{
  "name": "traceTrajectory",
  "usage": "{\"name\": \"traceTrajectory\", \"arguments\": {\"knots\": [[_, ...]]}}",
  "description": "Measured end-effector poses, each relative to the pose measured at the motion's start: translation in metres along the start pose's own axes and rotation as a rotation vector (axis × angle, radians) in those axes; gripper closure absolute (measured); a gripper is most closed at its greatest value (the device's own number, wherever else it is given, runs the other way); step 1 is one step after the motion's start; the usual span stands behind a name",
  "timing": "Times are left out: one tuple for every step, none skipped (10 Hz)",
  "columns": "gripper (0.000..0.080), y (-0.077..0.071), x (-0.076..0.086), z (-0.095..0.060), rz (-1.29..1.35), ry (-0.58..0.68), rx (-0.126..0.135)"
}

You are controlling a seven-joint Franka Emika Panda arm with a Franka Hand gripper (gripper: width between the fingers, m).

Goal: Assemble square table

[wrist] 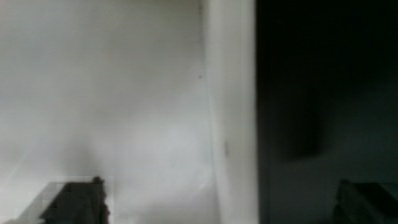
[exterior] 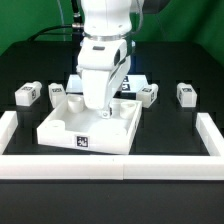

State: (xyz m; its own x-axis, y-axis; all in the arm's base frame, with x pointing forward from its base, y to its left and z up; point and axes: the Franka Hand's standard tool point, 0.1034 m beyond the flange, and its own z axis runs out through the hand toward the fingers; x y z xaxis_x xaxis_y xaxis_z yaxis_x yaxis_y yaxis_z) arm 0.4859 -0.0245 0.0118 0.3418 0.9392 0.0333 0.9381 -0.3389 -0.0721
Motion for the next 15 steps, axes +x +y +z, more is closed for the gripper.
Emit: {"name": "traceTrajectory", "arguments": {"knots": [[0.0172, -0.0009, -0.0007, 0.0017, 0.001, -0.001, 0.003], [0.0340, -0.0012, -0.0008, 0.0023, 0.001, -0.001, 0.005], [0.0517, -0.0012, -0.0008, 0.0024, 0.001, -0.001, 0.005], [0.0653, -0.0014, -0.0009, 0.0027, 0.001, -0.001, 0.005], [0.0653, -0.0016, -0.0009, 0.0030, 0.001, -0.001, 0.006], [0.0738, 0.0000, -0.0004, 0.0019, 0.001, 0.001, -0.001], [0.0738, 0.0001, -0.0004, 0.0019, 0.001, 0.001, -0.001], [0.0738, 0.0001, -0.0004, 0.0019, 0.001, 0.001, -0.001], [0.0738, 0.0002, -0.0004, 0.0019, 0.001, 0.001, -0.001], [0.0738, 0.0002, -0.0004, 0.0019, 0.001, 0.001, -0.001], [0.0738, 0.0002, -0.0004, 0.0018, 0.001, 0.001, -0.002], [0.0738, 0.0002, -0.0004, 0.0018, 0.001, 0.001, -0.002], [0.0738, 0.0008, -0.0005, 0.0013, -0.024, -0.001, -0.004], [0.0738, 0.0036, 0.0001, -0.0014, -0.122, -0.009, -0.017], [0.0738, 0.0064, 0.0008, -0.0039, -0.201, -0.013, -0.026]]}}
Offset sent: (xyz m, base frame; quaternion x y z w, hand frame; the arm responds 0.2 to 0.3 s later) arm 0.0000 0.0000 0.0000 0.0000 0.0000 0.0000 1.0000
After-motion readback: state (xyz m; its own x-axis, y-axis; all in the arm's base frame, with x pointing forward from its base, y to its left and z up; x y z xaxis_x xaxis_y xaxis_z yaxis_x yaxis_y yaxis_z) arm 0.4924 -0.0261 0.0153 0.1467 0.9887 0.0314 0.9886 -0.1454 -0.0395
